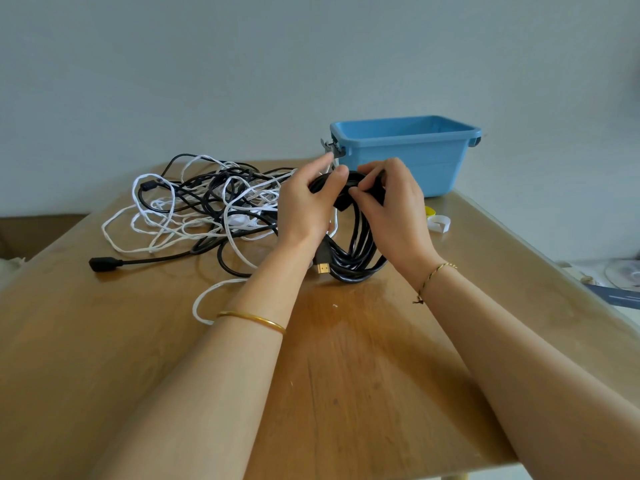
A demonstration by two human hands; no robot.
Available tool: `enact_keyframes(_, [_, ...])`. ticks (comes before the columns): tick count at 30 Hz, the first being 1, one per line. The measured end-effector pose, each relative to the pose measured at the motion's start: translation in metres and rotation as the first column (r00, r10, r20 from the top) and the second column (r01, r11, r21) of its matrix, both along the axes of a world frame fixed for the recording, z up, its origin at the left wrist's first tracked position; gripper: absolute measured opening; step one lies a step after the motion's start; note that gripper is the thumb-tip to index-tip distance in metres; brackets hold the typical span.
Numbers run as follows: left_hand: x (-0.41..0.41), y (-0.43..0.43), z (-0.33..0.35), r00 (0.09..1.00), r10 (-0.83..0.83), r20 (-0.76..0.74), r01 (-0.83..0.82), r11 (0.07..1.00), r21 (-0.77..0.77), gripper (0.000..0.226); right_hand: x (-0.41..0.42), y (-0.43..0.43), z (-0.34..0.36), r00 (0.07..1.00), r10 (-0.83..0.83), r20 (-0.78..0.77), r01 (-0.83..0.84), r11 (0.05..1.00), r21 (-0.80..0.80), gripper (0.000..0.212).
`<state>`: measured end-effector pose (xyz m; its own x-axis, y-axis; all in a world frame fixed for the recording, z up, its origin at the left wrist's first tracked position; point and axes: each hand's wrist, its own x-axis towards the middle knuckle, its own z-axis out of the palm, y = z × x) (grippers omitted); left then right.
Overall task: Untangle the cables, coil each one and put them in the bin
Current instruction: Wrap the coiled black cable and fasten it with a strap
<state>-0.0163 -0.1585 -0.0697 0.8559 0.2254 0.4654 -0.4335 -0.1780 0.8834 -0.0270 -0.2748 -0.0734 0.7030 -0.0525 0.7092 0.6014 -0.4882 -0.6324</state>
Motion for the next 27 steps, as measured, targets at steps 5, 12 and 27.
enact_keyframes(5, [-0.002, -0.001, 0.004, 0.999, 0.008, -0.045, -0.010, 1.000, -0.023, 0.063, -0.002, 0.000, 0.008, 0.994, 0.070, -0.089, -0.052, 0.980, 0.193, 0.020])
enact_keyframes(12, [-0.001, -0.002, 0.003, 1.000, -0.002, -0.027, 0.001, 0.999, -0.041, 0.043, 0.003, -0.003, 0.023, 0.988, 0.019, -0.152, 0.011, 0.981, 0.195, 0.023])
enact_keyframes(27, [-0.002, 0.001, 0.001, 0.995, -0.093, 0.041, 0.095, 0.995, -0.039, 0.017, 0.014, -0.006, 0.049, 0.956, -0.053, -0.289, 0.087, 0.991, 0.105, 0.014])
